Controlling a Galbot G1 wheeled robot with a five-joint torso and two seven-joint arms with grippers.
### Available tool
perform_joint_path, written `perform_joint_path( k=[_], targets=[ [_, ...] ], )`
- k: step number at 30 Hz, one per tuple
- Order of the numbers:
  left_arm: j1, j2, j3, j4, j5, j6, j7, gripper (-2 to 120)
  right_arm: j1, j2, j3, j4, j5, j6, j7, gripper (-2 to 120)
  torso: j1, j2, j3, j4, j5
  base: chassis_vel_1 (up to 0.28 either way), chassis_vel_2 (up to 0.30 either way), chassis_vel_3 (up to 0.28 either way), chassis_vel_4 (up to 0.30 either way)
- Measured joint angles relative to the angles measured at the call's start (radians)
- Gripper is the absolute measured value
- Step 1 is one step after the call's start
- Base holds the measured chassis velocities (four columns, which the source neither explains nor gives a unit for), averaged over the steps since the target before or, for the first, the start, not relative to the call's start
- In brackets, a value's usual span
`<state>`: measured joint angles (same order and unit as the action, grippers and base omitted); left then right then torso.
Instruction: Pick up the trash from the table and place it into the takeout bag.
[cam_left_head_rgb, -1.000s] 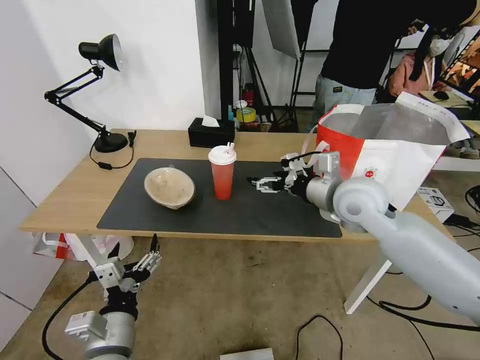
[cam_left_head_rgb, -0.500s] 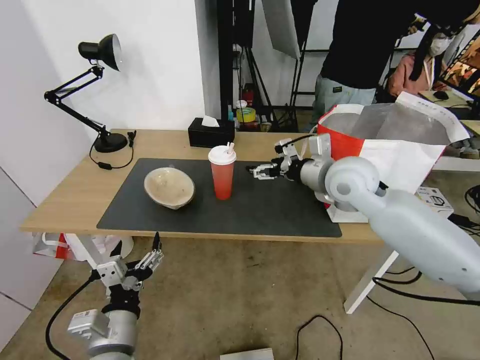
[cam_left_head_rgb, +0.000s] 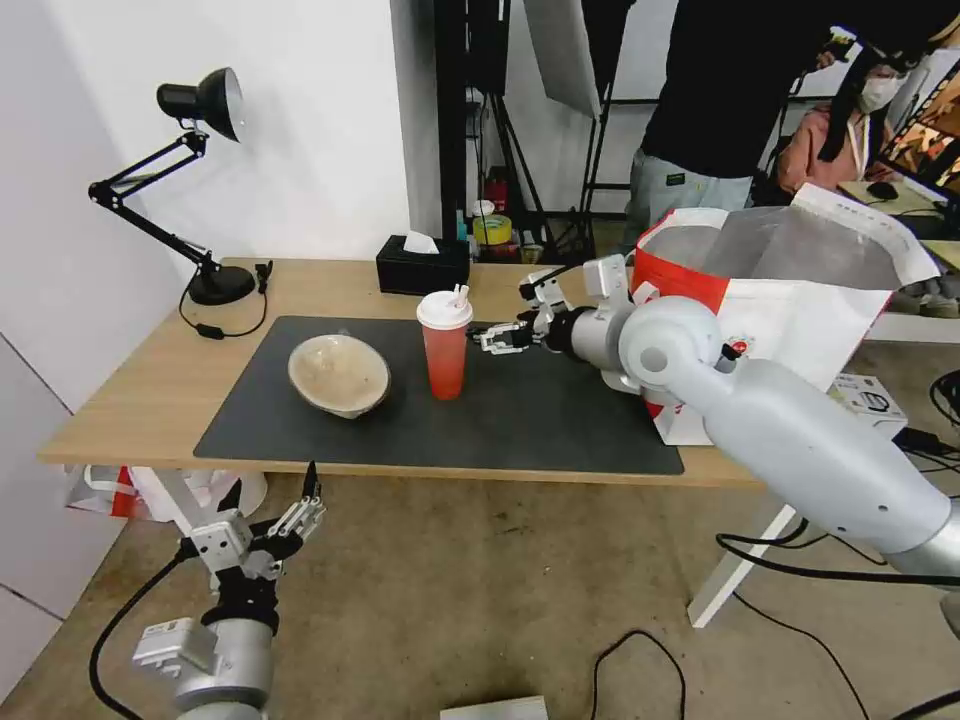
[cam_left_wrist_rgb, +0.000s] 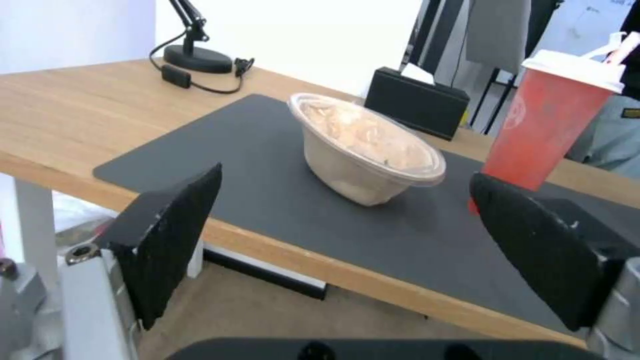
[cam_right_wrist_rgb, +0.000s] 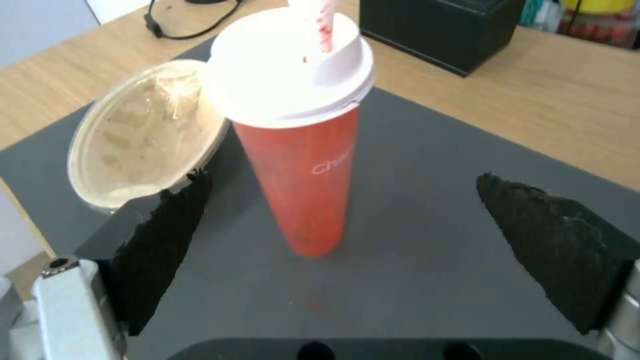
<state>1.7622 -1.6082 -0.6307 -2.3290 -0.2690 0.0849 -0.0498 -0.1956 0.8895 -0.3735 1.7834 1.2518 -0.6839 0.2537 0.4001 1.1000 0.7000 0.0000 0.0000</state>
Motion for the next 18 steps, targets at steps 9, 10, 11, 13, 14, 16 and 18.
perform_joint_path(
  k=[9,10,11,13,14,16,18],
  targets=[
    [-0.005,0.000,0.000,0.007,-0.003,-0.001,-0.001,100,-0.101,0.010,0.027,0.060,-0.070,0.044,-0.020,100,0.000,0.000,0.000,0.0000,0.0000,0.000,0.000,0.000,0.000],
    [-0.005,0.000,-0.001,0.008,-0.004,-0.001,-0.001,100,-0.115,0.012,0.030,0.063,-0.077,0.048,-0.019,100,0.000,0.000,0.000,0.0000,0.0001,0.000,0.000,0.000,0.000],
    [-0.007,0.000,-0.002,0.010,-0.005,-0.001,-0.001,100,-0.132,0.013,0.036,0.068,-0.085,0.055,-0.019,100,0.000,0.000,0.000,0.0000,0.0001,0.000,0.000,0.000,0.000],
    [-0.009,0.000,-0.002,0.015,-0.006,-0.001,-0.001,100,-0.151,0.015,0.046,0.073,-0.092,0.061,-0.019,100,0.000,0.000,0.000,-0.0001,0.0001,0.000,0.000,0.000,0.000],
    [-0.010,0.000,-0.002,0.019,-0.006,-0.001,-0.001,100,-0.161,0.015,0.051,0.075,-0.098,0.064,-0.019,100,0.000,0.000,0.000,-0.0001,0.0001,0.000,0.000,0.000,0.000],
    [-0.011,0.000,-0.002,0.023,-0.006,-0.001,-0.001,100,-0.165,0.015,0.052,0.076,-0.101,0.066,-0.018,100,0.000,0.000,0.000,-0.0001,0.0001,0.000,0.000,0.000,0.000],
    [-0.015,0.000,-0.001,0.031,-0.006,-0.001,-0.001,100,-0.173,0.019,0.053,0.076,-0.106,0.072,-0.018,100,0.000,0.000,0.000,-0.0001,0.0000,0.000,0.000,0.000,0.000]
  ],
)
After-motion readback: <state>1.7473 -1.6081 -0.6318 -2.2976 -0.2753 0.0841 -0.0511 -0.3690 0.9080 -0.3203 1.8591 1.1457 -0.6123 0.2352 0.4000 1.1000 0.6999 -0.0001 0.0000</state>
